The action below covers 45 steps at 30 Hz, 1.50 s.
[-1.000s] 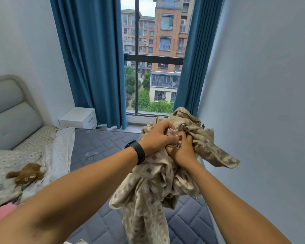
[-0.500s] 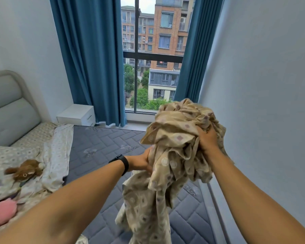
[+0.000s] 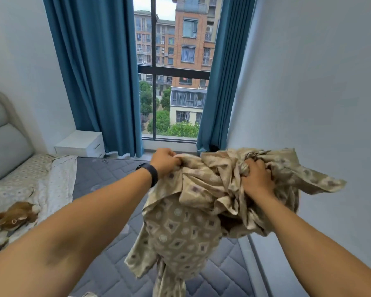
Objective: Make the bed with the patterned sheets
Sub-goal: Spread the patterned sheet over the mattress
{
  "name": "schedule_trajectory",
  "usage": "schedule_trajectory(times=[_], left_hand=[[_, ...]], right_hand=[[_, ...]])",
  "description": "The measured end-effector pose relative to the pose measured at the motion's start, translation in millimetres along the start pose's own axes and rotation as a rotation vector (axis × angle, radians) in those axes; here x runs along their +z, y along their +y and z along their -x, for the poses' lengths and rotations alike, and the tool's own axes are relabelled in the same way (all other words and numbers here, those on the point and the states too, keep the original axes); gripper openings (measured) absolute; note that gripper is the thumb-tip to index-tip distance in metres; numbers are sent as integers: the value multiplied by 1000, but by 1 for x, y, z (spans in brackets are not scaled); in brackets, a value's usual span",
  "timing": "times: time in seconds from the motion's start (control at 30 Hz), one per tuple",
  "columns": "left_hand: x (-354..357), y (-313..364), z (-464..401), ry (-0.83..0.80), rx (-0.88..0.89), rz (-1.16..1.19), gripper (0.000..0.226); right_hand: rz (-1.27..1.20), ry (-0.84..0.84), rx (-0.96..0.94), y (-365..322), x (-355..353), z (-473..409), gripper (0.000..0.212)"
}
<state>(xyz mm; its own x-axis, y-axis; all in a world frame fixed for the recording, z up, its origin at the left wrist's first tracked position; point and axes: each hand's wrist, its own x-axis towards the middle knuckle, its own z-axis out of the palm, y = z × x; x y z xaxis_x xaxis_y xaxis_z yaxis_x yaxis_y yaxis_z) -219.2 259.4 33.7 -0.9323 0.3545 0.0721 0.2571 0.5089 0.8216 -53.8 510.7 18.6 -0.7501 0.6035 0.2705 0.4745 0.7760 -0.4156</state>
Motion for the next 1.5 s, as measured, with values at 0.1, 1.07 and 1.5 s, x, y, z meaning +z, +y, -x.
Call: schedule_trajectory(times=[0.1, 1.07, 1.5], left_hand=[[15, 43, -1, 50, 75, 103, 6], [23, -104, 42, -569, -13, -176, 82], [-11, 17, -1, 38, -125, 464, 11]], right_hand=[[92, -141, -177, -15, 10, 20, 53], [-558, -27, -97, -34, 9, 26, 50], [65, -187, -307, 7, 12, 45, 53]])
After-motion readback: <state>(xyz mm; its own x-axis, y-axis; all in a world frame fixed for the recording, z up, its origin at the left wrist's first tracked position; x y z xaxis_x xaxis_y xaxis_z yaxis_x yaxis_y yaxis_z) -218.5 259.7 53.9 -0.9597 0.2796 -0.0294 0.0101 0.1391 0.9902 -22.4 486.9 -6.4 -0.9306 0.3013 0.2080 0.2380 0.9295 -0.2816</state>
